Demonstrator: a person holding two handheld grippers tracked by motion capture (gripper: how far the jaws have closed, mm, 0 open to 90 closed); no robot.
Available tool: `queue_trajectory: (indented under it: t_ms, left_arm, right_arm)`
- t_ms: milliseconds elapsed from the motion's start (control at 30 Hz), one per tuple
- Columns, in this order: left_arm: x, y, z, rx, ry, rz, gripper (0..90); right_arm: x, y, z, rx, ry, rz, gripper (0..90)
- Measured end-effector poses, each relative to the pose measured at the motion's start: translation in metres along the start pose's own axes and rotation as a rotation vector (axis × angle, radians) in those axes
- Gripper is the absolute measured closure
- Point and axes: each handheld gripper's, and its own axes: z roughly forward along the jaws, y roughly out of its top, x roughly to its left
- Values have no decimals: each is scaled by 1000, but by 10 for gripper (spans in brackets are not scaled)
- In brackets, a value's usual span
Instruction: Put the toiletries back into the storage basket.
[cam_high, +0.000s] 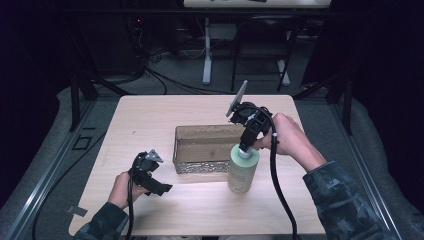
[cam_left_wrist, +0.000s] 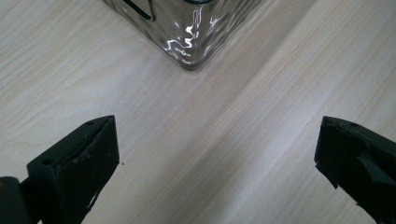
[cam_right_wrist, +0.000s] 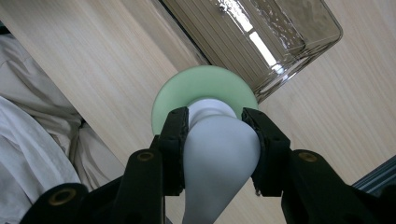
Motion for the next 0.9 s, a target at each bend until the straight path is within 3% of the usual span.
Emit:
queue_trajectory:
  t_ms: [433,900]
  left_arm:
    - [1,0,1,7,2,2,0]
    - [1,0,1,8,0,-1,0]
  right_arm:
    - [0,0,-2,12,3,-17,627]
    - [0,1,-15,4,1,-37,627]
